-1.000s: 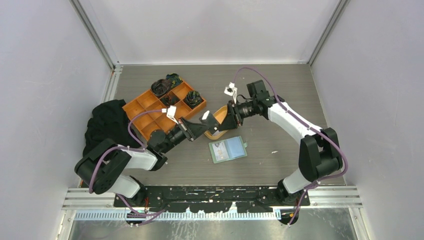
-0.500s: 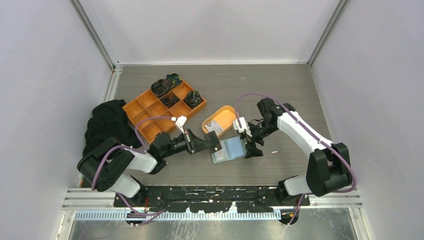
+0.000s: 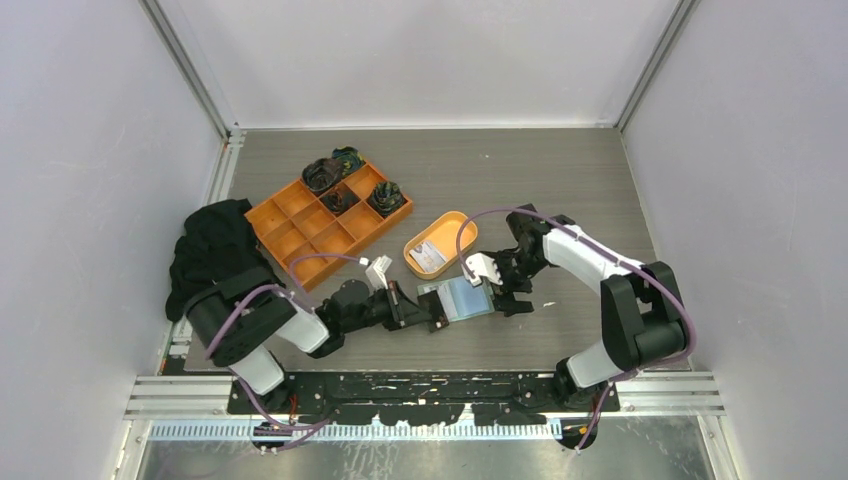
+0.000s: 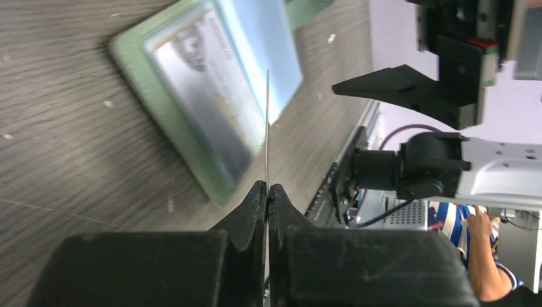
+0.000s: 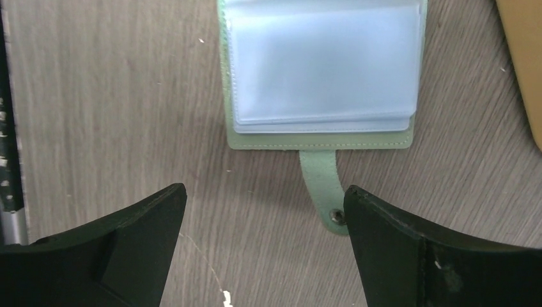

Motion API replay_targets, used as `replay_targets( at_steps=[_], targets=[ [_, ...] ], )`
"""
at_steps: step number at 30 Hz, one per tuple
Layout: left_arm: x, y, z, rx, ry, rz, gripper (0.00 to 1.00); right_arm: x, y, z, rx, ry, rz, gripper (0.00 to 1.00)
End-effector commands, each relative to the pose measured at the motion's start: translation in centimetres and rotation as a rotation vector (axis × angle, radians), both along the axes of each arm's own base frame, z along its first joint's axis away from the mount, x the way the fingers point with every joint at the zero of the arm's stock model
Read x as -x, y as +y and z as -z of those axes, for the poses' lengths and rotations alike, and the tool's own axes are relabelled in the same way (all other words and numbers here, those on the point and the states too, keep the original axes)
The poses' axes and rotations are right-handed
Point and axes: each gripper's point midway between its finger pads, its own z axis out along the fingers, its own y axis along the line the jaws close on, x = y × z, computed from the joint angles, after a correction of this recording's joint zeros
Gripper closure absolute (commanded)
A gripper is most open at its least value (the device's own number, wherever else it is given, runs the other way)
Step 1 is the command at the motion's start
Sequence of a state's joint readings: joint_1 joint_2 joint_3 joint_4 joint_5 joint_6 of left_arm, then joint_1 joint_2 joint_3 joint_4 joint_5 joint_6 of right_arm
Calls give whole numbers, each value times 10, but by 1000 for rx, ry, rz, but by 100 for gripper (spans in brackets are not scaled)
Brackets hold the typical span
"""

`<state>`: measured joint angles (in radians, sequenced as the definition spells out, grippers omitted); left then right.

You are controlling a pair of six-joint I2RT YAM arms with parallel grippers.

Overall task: Put the credit cards into the card holder
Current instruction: Insert the credit card into the card holder.

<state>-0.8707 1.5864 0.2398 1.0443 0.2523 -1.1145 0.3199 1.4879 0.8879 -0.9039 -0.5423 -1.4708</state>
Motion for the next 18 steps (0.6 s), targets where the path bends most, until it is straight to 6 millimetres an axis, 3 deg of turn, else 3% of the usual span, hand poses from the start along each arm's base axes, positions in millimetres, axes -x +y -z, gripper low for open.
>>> replay_targets(
  at_steps=[1,10,18],
  targets=[
    [-16,-12,-5,66,-18,-52,100,-18,3,9,40,-72,6,1],
    [-23,-17,10,122,24,-89,100,-13,8,22,107,-54,-42,5],
    [-20,-12,-13,145,-13,-95,100,-3,14,26,113,-29,-103,10]
  ],
)
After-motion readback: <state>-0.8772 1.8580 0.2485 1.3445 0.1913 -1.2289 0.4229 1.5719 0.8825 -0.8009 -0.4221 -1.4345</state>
